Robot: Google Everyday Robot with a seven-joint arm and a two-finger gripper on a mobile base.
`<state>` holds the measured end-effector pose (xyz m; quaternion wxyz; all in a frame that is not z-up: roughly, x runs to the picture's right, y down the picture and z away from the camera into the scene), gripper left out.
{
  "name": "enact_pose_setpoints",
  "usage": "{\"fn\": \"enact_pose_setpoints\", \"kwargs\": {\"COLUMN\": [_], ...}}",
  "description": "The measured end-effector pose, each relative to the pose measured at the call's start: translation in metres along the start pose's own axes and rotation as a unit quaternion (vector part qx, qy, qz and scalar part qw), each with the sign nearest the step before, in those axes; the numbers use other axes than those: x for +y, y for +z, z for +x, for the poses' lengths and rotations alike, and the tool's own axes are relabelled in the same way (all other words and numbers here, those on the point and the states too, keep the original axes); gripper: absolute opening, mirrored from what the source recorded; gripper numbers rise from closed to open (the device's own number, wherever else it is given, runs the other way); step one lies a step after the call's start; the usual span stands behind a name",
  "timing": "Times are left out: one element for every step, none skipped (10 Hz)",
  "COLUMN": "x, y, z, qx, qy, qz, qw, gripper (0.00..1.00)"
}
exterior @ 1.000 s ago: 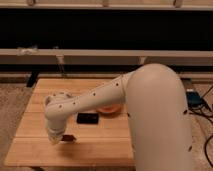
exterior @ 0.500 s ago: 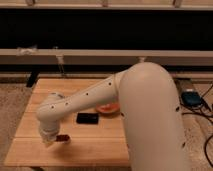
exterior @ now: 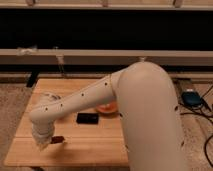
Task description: Drag the pepper across the table
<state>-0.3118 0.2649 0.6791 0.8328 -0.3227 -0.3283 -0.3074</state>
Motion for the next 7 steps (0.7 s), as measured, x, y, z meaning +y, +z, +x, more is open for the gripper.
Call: {"fn": "enact_pose_setpoints", "kwargs": {"x": [0.0, -0.0002, -0.0003, -0.0003, -0.0003, -0.0003, -0.0003], "y": [-0.0005, -0.0006, -0.0006, -0.0005, -0.0006, -0.0006, -0.0006], "z": [-0.0043, -0.0054, -0.0056, -0.0059, -0.0059, -0.0057, -0.0056], "qx": [-0.003, -0.004, -0.004, -0.004, -0.004, -0.004, -0.004], "qy": [-0.01, -0.012, -0.012, -0.012, -0.012, -0.012, -0.012], "qz": [0.001, 0.002, 0.002, 0.002, 0.002, 0.002, 0.002], "qw": [1.0, 0.9999, 0.9999, 0.9999, 0.9999, 0.9999, 0.9999], "gripper": [0.8, 0.8, 0.8, 0.8, 0.8, 0.8, 0.8]}}
